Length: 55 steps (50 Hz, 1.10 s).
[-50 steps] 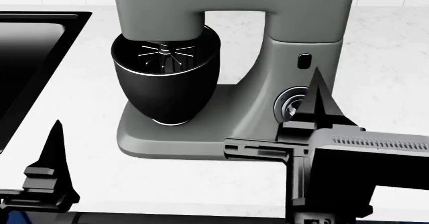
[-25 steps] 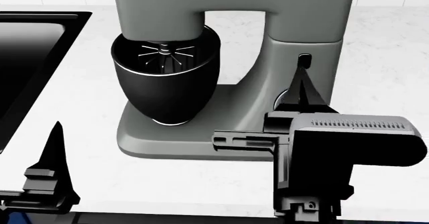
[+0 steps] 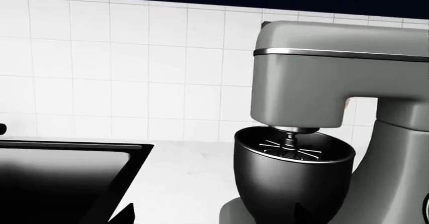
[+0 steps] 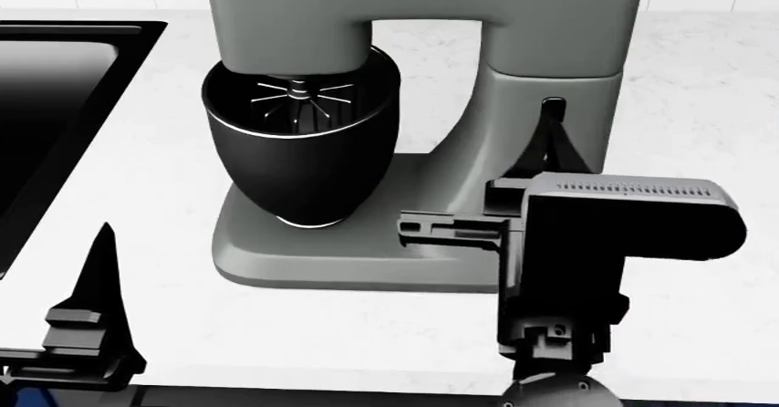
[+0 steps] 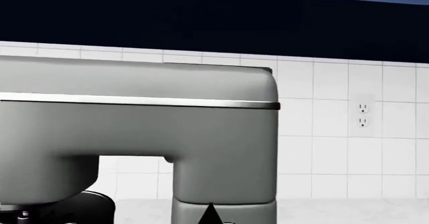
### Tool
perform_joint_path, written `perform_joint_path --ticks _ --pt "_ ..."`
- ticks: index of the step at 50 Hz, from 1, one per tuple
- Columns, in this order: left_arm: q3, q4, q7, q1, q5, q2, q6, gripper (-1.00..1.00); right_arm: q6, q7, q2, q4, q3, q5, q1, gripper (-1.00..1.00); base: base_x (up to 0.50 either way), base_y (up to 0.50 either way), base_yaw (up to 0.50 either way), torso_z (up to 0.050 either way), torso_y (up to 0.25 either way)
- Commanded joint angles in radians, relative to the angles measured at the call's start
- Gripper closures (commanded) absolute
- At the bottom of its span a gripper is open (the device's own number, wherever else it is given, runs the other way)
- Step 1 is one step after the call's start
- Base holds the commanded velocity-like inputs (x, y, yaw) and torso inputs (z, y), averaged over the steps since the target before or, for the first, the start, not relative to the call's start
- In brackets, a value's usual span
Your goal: Open the stand mixer head.
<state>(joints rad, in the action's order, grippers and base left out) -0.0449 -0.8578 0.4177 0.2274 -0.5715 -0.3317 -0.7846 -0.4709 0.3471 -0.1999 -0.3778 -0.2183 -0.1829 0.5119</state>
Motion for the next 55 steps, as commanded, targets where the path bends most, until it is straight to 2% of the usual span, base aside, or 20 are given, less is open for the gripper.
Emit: perform_joint_path --ticks 1,33,55 --pt "0.028 0.025 -0.025 0.001 -0.001 0.014 0.033 -1.0 0.008 -0.024 0.028 0.032 0.019 -0.006 0.027 1.0 0.0 0.0 0.0 0.0 0.0" --pt "0.019 0.029 -0.005 0.001 -0.017 -0.001 0.049 -1.0 0.077 -0.005 0.027 0.197 -0.002 0.011 0.068 1.0 0.0 0.0 0.0 0.0 0.0" --pt "0.02 0.033 0.005 0.003 -0.028 -0.011 0.057 -1.0 0.144 -0.003 0.038 0.389 -0.005 0.008 0.124 1.0 0.0 0.0 0.0 0.0 0.0"
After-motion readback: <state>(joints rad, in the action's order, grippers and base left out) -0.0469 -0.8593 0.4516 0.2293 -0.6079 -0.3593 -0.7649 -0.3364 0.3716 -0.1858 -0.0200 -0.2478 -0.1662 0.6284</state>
